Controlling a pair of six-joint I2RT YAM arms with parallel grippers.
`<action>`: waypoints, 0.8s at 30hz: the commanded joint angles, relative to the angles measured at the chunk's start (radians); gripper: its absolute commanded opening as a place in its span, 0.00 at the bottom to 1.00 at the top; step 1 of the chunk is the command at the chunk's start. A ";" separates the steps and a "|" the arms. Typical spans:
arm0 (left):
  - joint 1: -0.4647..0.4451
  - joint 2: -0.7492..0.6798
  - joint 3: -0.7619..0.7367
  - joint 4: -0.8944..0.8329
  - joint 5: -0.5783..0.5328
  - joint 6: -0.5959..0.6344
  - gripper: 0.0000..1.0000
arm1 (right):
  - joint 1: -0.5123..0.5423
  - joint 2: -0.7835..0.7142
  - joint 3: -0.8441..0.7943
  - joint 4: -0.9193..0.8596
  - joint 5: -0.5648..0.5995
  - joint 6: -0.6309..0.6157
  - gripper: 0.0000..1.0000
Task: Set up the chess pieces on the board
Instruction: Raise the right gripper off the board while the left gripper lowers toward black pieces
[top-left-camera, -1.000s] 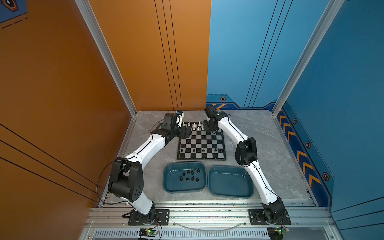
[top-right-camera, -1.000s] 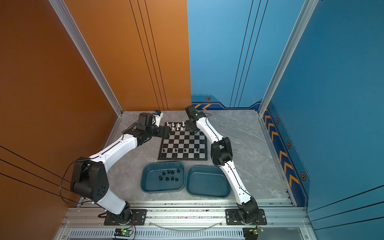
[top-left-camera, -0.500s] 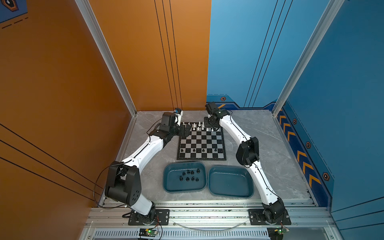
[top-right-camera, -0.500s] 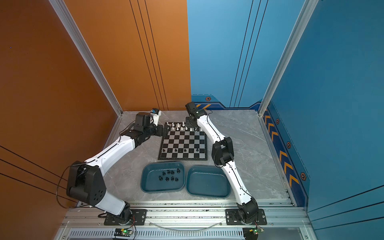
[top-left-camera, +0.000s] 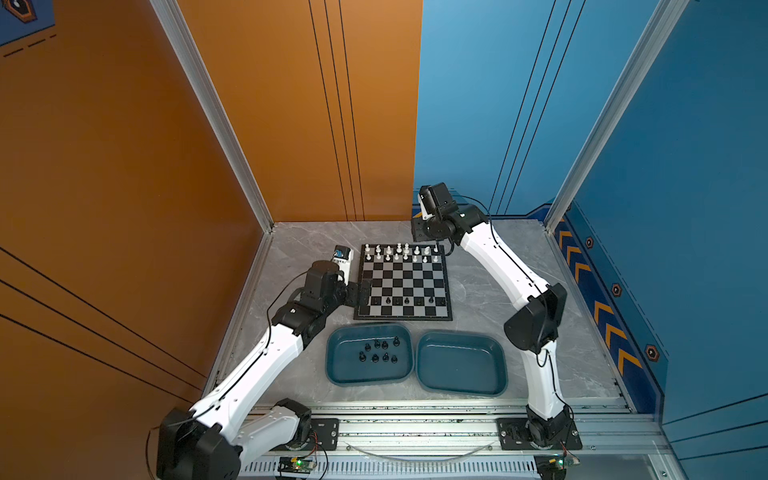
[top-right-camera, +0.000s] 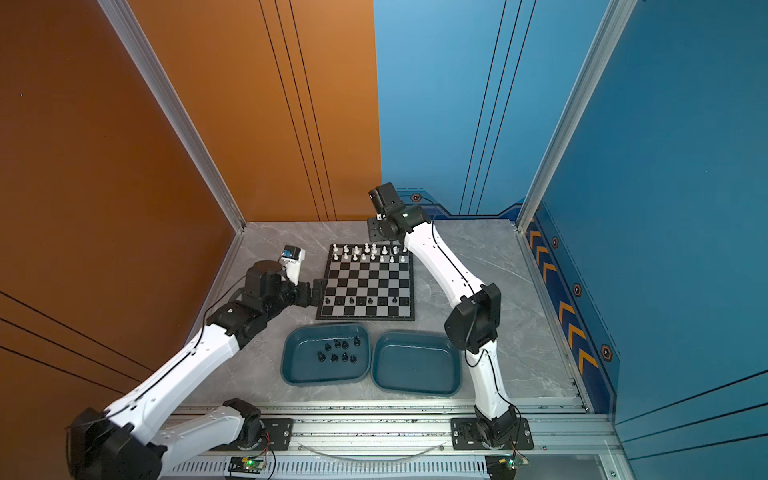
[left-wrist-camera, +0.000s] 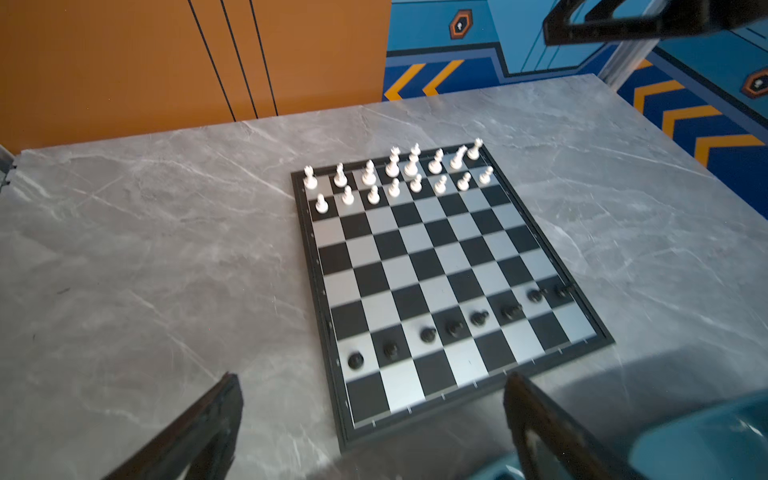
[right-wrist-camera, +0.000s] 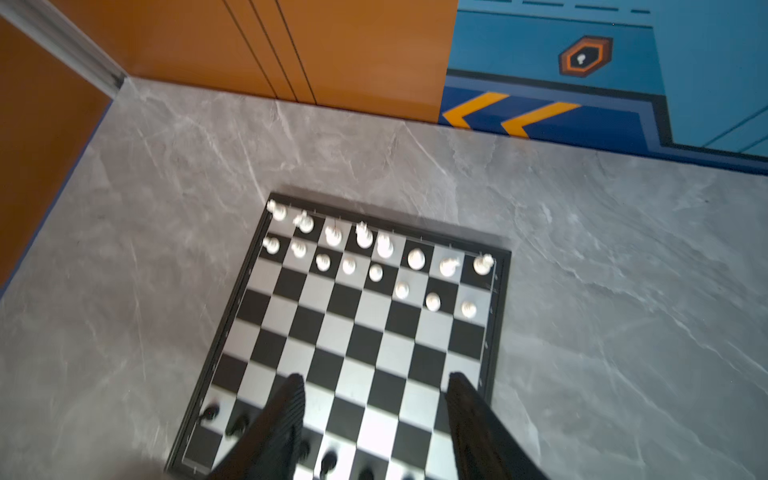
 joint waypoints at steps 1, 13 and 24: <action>-0.065 -0.131 -0.069 -0.195 -0.137 -0.085 0.99 | 0.063 -0.137 -0.183 -0.016 0.059 -0.018 0.62; -0.118 -0.207 -0.122 -0.312 -0.096 -0.177 0.98 | 0.204 -0.512 -0.659 -0.031 0.166 0.223 1.00; -0.163 -0.147 -0.104 -0.331 -0.020 -0.169 0.95 | 0.296 -0.417 -0.425 -0.313 0.224 0.387 1.00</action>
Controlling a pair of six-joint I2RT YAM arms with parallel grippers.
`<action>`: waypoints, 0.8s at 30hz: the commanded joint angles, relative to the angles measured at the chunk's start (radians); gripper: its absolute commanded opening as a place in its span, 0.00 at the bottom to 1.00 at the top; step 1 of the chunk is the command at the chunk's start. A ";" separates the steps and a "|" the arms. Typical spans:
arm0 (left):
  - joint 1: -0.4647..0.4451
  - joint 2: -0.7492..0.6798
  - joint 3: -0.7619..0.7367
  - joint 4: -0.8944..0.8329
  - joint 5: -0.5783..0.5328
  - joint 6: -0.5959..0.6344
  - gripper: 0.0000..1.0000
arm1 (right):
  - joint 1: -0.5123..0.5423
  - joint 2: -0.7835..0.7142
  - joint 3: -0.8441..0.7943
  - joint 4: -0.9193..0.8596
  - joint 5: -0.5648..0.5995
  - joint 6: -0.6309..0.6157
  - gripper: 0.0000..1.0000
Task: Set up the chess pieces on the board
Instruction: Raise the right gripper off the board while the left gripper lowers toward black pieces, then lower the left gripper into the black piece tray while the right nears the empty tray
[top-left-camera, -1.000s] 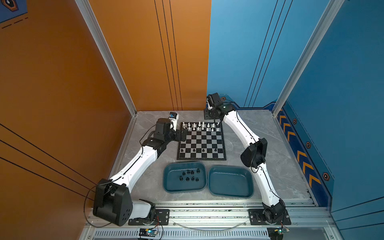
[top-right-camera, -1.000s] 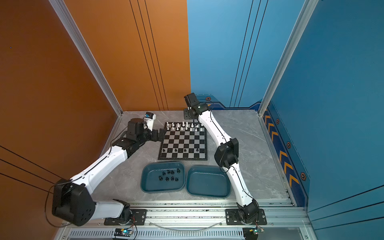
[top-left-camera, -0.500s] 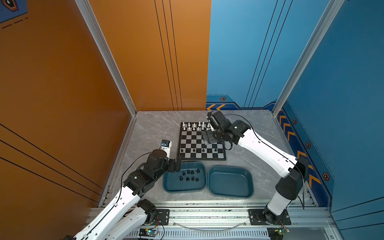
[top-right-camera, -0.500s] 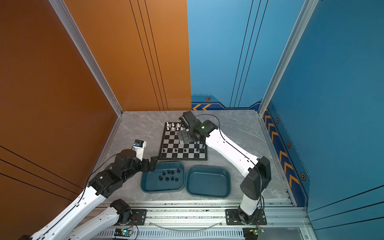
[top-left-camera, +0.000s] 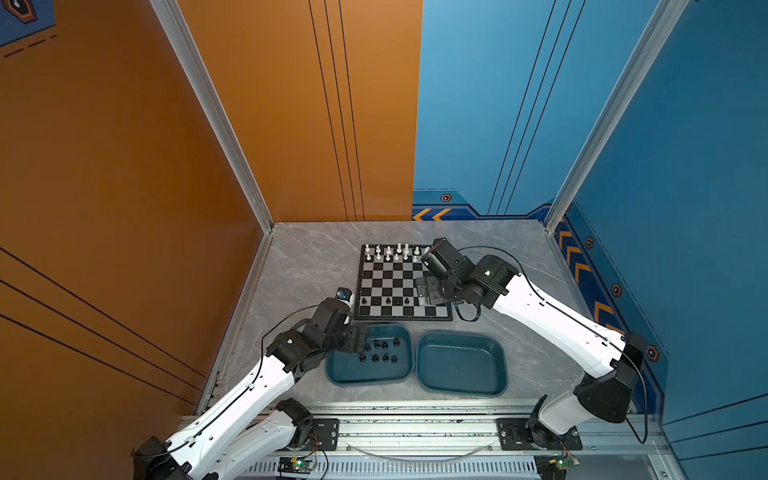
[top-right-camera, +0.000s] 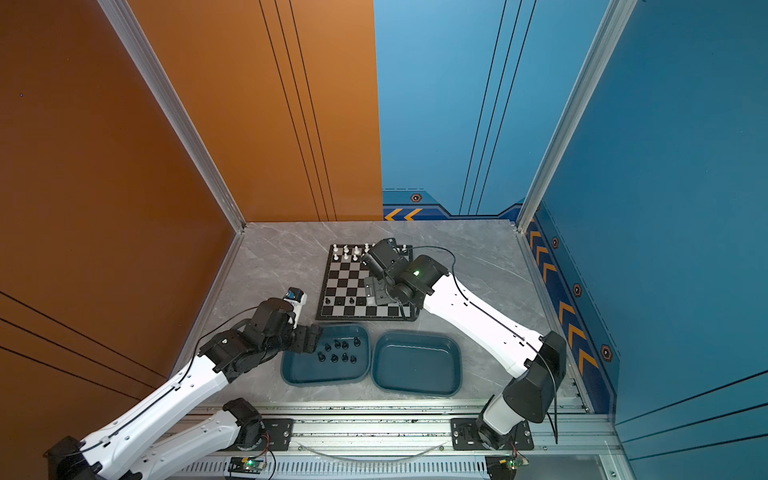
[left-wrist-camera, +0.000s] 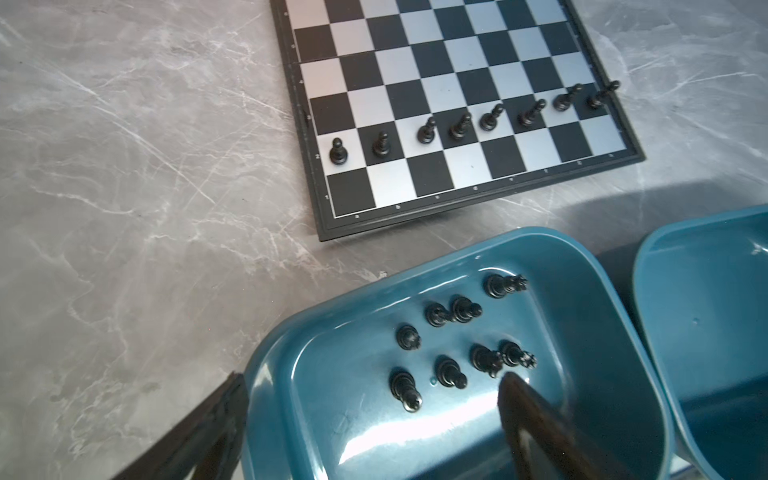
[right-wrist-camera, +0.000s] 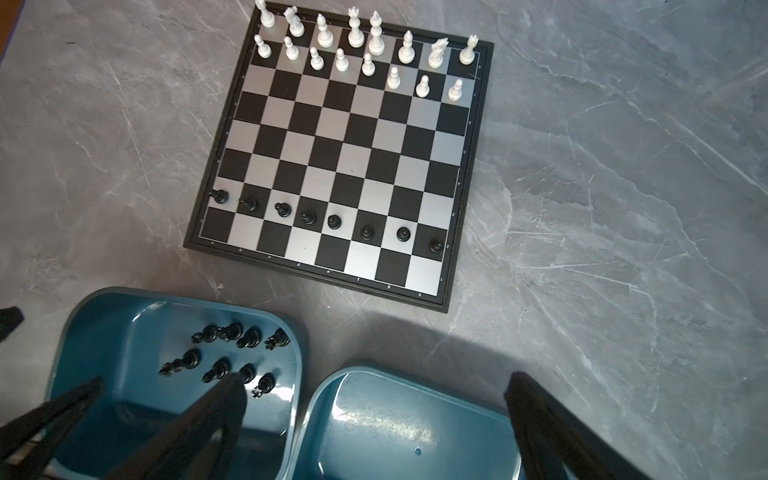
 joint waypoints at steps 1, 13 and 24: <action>-0.008 0.002 0.018 -0.002 0.045 -0.002 0.95 | 0.037 0.041 0.087 -0.151 0.066 0.076 1.00; -0.153 0.205 0.167 -0.006 -0.132 -0.146 0.90 | -0.048 -0.054 -0.079 -0.103 -0.065 -0.058 1.00; -0.368 0.579 0.445 -0.094 -0.190 -0.176 0.79 | -0.364 -0.287 -0.257 -0.052 -0.258 -0.143 1.00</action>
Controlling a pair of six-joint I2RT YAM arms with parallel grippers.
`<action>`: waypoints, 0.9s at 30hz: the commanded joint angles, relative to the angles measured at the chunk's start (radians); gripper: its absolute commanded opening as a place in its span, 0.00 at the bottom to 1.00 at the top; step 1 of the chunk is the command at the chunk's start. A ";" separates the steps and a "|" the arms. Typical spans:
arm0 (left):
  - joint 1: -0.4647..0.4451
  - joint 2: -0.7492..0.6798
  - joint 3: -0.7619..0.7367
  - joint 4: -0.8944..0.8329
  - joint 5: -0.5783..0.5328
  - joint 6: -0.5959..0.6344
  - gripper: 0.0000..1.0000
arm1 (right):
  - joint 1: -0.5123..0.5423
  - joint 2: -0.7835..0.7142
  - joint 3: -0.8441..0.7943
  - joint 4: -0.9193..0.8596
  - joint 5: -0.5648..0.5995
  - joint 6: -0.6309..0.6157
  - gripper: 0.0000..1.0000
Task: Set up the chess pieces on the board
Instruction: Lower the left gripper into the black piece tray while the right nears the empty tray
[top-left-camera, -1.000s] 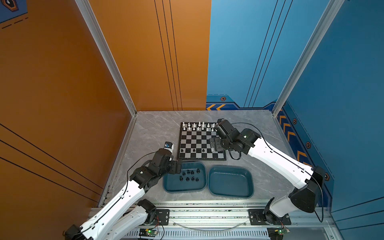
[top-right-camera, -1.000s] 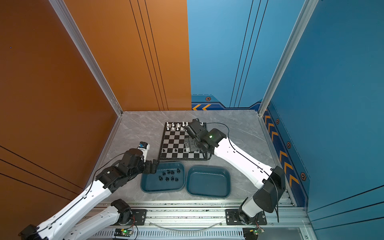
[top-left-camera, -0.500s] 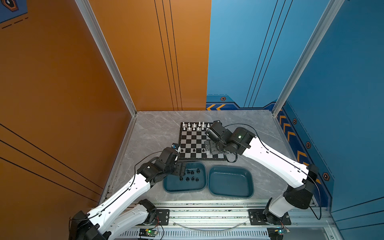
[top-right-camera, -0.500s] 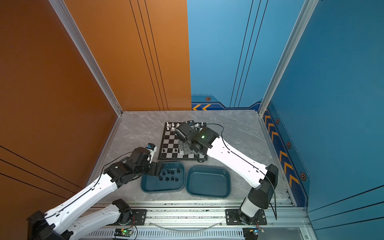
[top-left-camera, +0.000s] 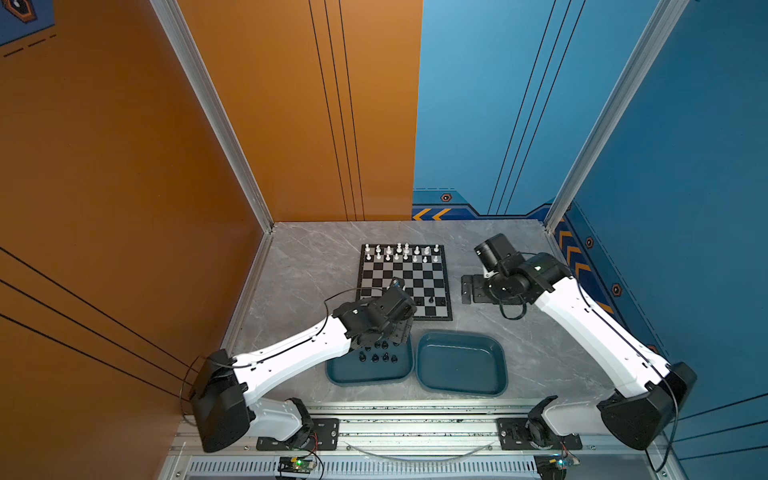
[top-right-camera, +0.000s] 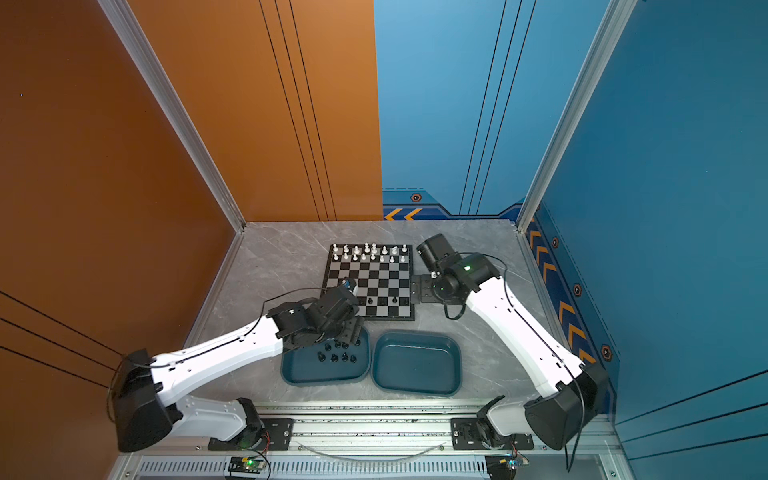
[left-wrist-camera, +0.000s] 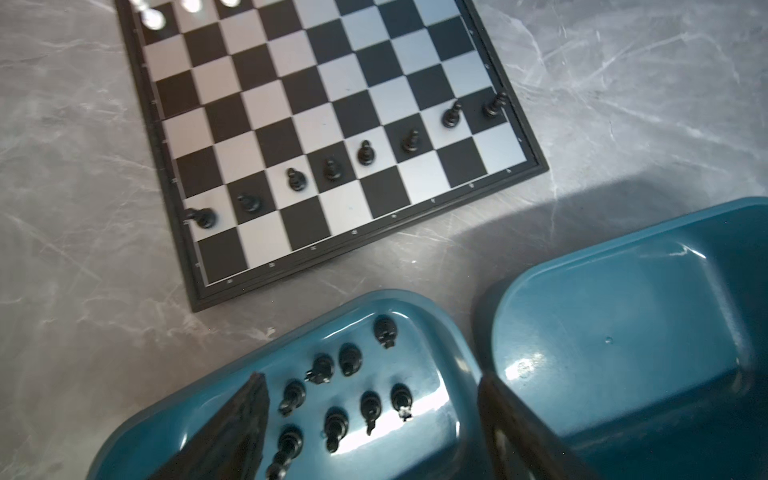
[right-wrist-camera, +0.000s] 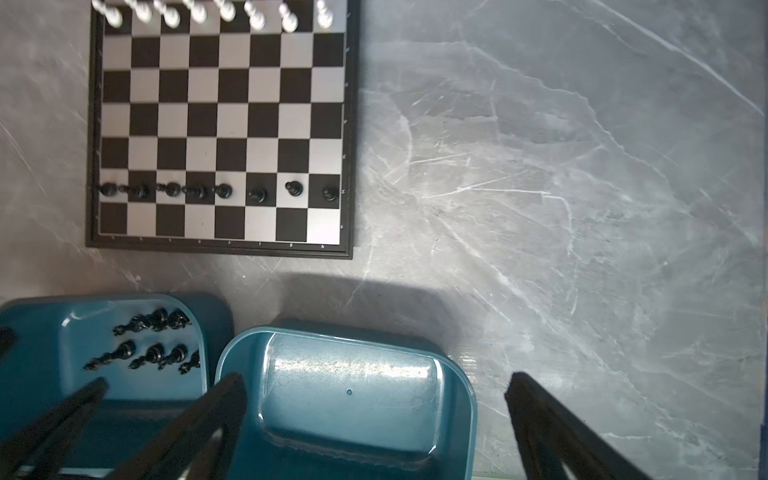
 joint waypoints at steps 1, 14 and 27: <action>-0.024 0.070 0.060 -0.058 -0.021 -0.007 0.79 | -0.013 -0.034 -0.019 0.021 -0.069 -0.052 1.00; 0.000 0.017 -0.055 -0.014 -0.033 -0.052 0.76 | -0.002 0.081 0.073 0.075 -0.099 -0.016 1.00; 0.150 -0.303 -0.335 -0.040 0.006 -0.277 0.68 | 0.074 0.268 0.225 0.069 -0.120 -0.045 1.00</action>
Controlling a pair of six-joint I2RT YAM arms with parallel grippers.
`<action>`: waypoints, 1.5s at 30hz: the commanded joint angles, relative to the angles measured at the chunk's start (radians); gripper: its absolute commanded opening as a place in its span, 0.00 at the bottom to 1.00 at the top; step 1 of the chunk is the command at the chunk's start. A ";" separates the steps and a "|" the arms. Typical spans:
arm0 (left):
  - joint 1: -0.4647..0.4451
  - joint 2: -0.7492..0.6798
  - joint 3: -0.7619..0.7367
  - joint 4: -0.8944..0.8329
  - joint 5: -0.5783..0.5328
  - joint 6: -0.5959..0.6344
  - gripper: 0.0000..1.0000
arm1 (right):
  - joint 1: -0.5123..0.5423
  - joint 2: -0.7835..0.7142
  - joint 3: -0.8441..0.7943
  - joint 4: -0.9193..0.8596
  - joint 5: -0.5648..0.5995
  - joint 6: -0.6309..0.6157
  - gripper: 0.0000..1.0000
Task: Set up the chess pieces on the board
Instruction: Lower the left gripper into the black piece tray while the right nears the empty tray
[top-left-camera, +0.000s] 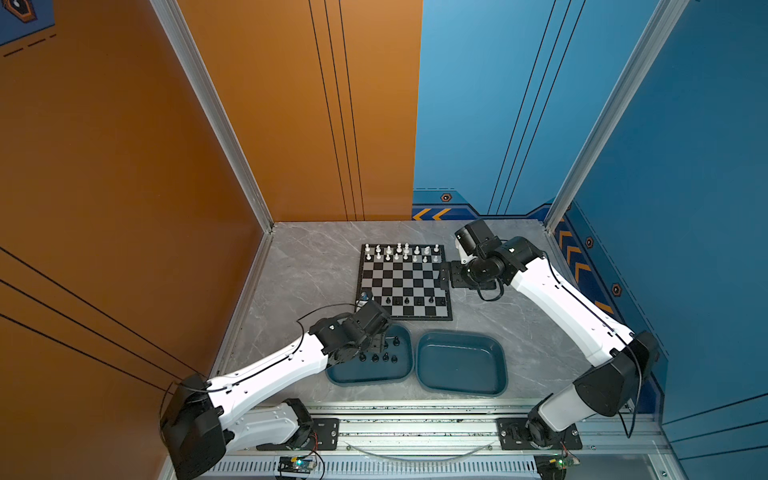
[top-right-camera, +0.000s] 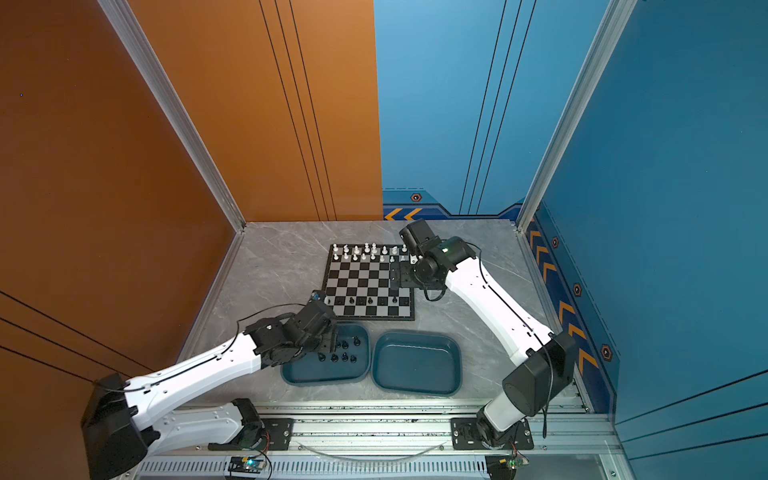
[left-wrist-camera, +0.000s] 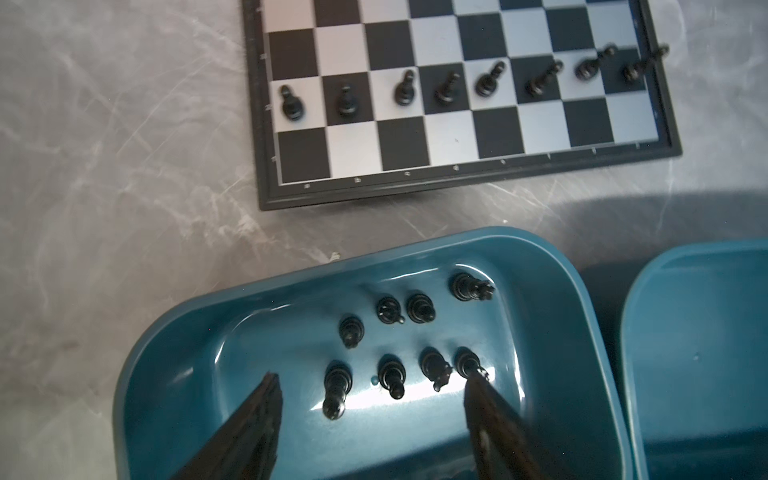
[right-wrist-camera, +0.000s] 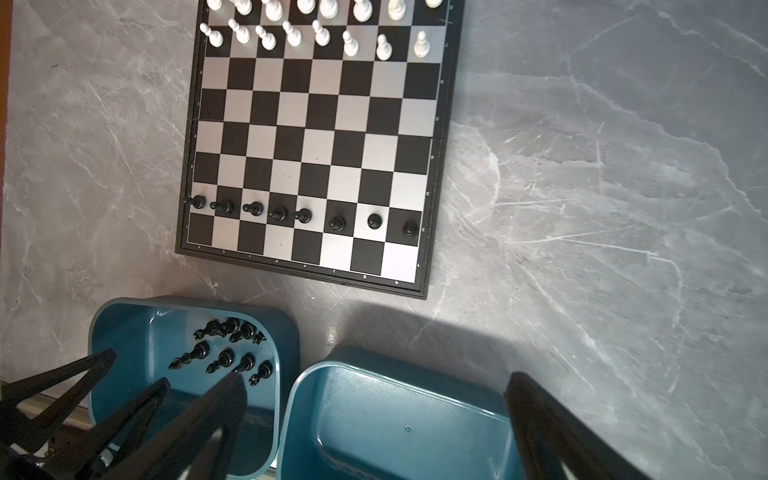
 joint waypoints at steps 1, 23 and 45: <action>0.038 -0.032 -0.047 -0.033 0.035 -0.084 0.67 | 0.010 0.023 0.036 -0.004 -0.012 -0.026 1.00; 0.076 0.037 -0.125 -0.056 0.176 -0.135 0.45 | 0.009 0.020 -0.002 -0.020 -0.016 -0.030 1.00; 0.086 0.096 -0.102 -0.049 0.180 -0.118 0.39 | 0.014 0.007 -0.060 -0.032 -0.006 -0.029 1.00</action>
